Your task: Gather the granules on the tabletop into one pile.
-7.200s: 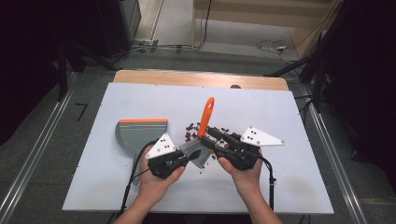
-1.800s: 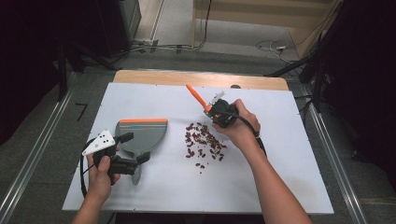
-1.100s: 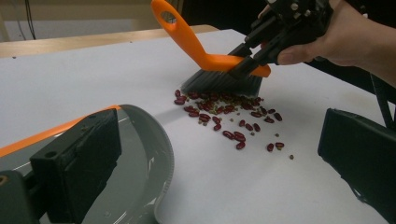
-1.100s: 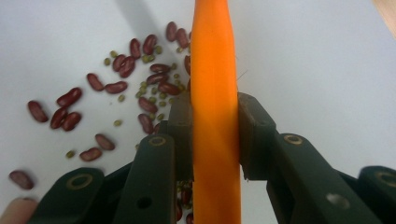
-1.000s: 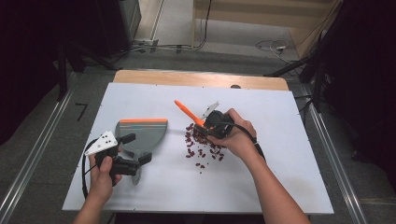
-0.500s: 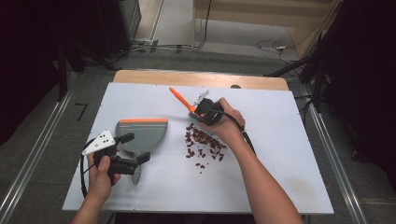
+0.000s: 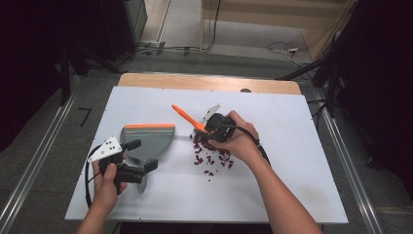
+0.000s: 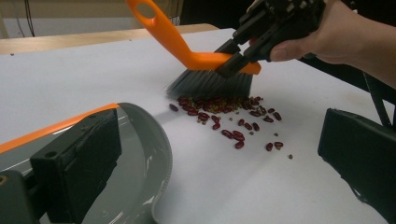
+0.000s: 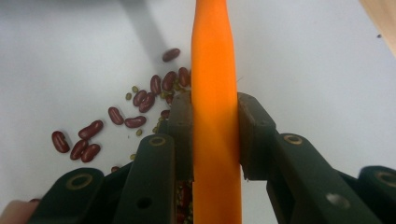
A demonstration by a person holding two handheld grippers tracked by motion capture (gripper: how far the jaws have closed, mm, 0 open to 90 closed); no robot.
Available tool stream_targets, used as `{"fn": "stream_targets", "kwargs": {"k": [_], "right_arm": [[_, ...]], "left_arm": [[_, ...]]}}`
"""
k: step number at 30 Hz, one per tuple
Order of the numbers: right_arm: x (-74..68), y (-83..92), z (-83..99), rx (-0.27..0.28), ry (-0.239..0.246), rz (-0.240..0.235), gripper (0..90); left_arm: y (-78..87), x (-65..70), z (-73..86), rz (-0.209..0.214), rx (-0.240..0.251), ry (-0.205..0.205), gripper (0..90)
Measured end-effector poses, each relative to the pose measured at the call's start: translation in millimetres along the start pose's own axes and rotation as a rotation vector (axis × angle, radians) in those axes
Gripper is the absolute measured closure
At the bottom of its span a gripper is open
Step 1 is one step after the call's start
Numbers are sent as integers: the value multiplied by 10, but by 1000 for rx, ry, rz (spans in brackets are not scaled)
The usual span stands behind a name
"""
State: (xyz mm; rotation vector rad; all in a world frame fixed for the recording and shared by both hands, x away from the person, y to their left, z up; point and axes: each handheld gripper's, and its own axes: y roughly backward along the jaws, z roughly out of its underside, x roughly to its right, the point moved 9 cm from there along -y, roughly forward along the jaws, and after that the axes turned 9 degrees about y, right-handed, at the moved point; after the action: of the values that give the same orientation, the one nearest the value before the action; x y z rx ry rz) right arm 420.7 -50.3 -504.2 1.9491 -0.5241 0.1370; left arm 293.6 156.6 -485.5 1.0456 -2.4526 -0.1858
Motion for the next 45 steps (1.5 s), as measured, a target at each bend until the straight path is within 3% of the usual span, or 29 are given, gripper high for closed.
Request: {"fn": "stream_targets", "kwargs": {"k": [3, 4, 6, 9, 10, 11, 14, 18, 20, 23, 29, 30, 32, 35, 38, 45], "right_arm": [[-2, 105, -16, 24, -25, 0, 690], [-41, 244, -55, 66, -44, -22, 690], [-119, 366, -83, 97, -47, -54, 690], [-348, 516, -65, 109, -39, -129, 690], [-348, 516, -65, 109, -39, -129, 690], [-550, 566, -5, 103, -43, -186, 690], [-804, 595, 83, 111, -68, -287, 690], [-1034, 500, 241, 83, -62, -353, 690], [-1044, 453, 282, 69, -62, -357, 690], [-852, 361, 324, 84, -105, -297, 690], [-671, 271, 287, 93, -74, -262, 689], [-577, 235, 277, 94, -88, -251, 689], [-534, 221, 279, 94, -91, -240, 689], [-380, 164, 287, 96, -137, -227, 689], [-280, 143, 295, 94, -163, -187, 689], [-244, 180, 268, 110, -202, -189, 690]], "left_arm": [[6, -10, 6, -2, -4, -2, 0], [9, -17, 6, -5, -3, 0, 0], [14, -23, 4, -5, 0, 3, 0], [38, -46, -8, -7, 6, 4, 0], [38, -46, -8, -7, 6, 4, 0], [56, -58, -17, -9, 10, 7, 0], [70, -67, -26, -13, 15, 9, 0], [66, -59, -29, -14, 15, 8, 0], [56, -49, -25, -13, 13, 7, 0], [41, -39, -20, -15, 8, 1, 0], [32, -42, -7, -13, 1, 0, 0], [36, -46, -7, -15, 1, 1, 0], [41, -49, -8, -13, 5, 6, 0], [50, -61, -12, -13, 7, 5, 0], [56, -72, -13, -14, 9, 9, 0], [52, -72, -12, -15, 7, 9, 0]]}}
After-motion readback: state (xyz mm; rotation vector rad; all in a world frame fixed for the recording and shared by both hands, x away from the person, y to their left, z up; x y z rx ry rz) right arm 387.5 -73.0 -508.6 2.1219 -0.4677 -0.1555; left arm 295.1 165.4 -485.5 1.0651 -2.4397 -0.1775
